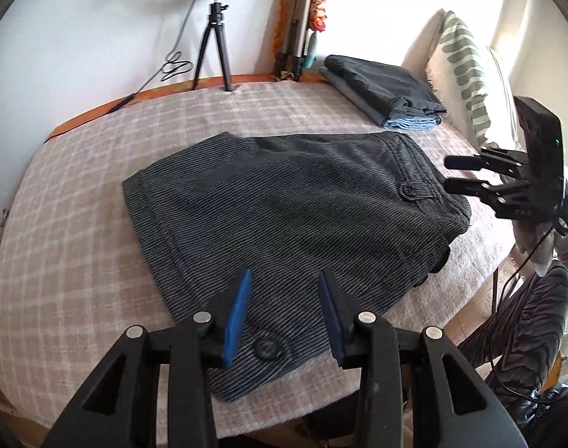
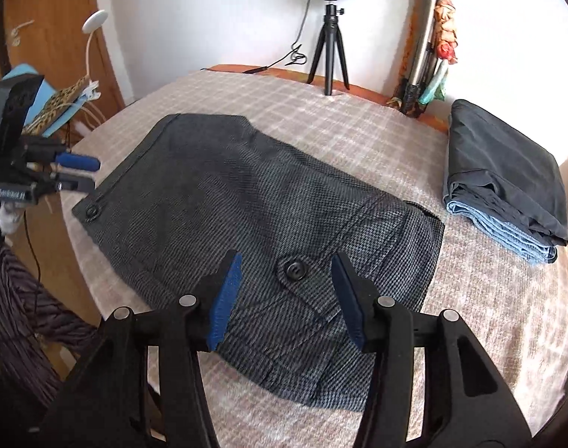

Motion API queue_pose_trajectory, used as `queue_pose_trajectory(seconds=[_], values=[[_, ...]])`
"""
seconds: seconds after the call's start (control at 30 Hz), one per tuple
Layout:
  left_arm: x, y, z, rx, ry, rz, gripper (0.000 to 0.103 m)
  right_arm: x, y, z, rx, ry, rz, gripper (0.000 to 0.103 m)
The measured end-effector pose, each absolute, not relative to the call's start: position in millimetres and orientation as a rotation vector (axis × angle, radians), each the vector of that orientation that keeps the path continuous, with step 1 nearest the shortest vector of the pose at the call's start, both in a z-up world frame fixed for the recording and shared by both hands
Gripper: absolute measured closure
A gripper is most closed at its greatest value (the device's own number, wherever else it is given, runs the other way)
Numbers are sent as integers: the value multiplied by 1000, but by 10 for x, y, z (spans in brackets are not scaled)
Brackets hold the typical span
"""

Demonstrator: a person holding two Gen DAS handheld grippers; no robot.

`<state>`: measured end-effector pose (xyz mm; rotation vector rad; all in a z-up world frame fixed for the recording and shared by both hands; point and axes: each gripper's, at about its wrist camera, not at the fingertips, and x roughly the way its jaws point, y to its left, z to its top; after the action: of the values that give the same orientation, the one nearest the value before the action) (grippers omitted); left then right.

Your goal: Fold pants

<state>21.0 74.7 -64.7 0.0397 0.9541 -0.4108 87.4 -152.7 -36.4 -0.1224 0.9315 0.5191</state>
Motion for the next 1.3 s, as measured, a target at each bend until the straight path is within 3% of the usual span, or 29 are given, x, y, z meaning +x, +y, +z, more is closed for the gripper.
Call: queue_pose_trajectory(seconds=[0.27, 0.43, 0.53, 0.9, 0.97, 1.03, 1.3], values=[[499, 3, -877, 93, 961, -551, 69, 1443, -1702, -726, -74, 985, 348, 51], [515, -206, -1176, 177, 1057, -589, 69, 1611, -1853, -966, -111, 1018, 273, 51], [494, -135, -1310, 139, 1077, -596, 69, 1732, -1970, -1055, -73, 1042, 255, 44], [357, 186, -1141, 42, 1036, -492, 69, 1603, -1275, -541, -72, 910, 407, 44], [307, 334, -1106, 16, 1024, -455, 69, 1650, -1009, -604, -78, 939, 458, 52], [281, 473, -1090, -6, 1024, -418, 69, 1718, -770, -704, -96, 975, 490, 67], [278, 813, -1054, -44, 1021, -352, 69, 1862, -374, -1001, -174, 1049, 488, 69]])
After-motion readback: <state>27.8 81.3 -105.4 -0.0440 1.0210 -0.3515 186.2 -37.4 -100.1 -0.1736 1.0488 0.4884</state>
